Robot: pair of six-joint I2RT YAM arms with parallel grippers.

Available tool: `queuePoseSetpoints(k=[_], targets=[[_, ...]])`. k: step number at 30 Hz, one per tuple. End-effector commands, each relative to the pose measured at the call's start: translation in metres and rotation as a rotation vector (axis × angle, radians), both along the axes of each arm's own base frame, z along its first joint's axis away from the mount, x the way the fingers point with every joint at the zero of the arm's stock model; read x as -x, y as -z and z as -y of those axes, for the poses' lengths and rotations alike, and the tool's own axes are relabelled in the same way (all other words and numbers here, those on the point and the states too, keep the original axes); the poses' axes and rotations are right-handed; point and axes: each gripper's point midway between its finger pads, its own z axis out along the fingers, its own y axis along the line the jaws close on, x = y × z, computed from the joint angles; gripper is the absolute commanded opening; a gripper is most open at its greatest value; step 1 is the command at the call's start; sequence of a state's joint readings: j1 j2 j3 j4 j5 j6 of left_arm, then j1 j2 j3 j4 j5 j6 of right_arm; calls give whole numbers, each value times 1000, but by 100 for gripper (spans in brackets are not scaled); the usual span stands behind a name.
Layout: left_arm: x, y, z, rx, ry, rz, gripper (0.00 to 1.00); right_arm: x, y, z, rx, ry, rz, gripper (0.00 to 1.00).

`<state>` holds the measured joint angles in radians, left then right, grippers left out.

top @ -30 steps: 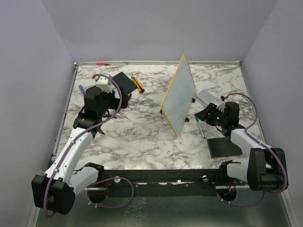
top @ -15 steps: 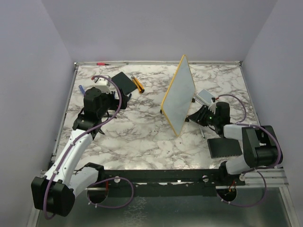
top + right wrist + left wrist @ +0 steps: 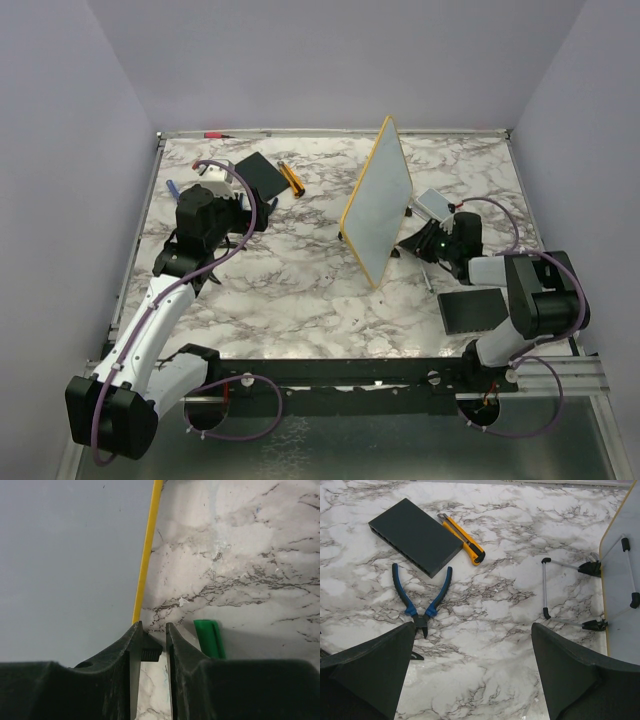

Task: Write a sentence on the whiteboard
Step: Adjust the whiteboard at the center of the board.

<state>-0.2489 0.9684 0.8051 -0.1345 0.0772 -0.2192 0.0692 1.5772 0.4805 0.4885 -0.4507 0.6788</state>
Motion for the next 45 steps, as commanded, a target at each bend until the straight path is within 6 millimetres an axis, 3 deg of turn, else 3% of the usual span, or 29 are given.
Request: queuePoseSetpoints(k=[1, 14, 22, 30, 39, 45], targets=[[0, -4, -5, -10, -19, 29, 99, -15, -3, -3, 10, -14, 36, 27], [1, -6, -13, -21, -64, 34, 99, 17, 16, -30, 29, -110, -19, 25], [1, -9, -24, -33, -125, 44, 99, 29, 18, -51, 33, -150, -15, 25], [2, -10, -31, -39, -158, 45, 99, 33, 10, -85, -13, -142, 15, 22], [8, -20, -74, -91, -376, 66, 99, 35, 1, -123, -76, -61, 66, 18], [14, -31, -90, -88, -439, 100, 99, 37, 1, -147, -90, 4, 81, 17]])
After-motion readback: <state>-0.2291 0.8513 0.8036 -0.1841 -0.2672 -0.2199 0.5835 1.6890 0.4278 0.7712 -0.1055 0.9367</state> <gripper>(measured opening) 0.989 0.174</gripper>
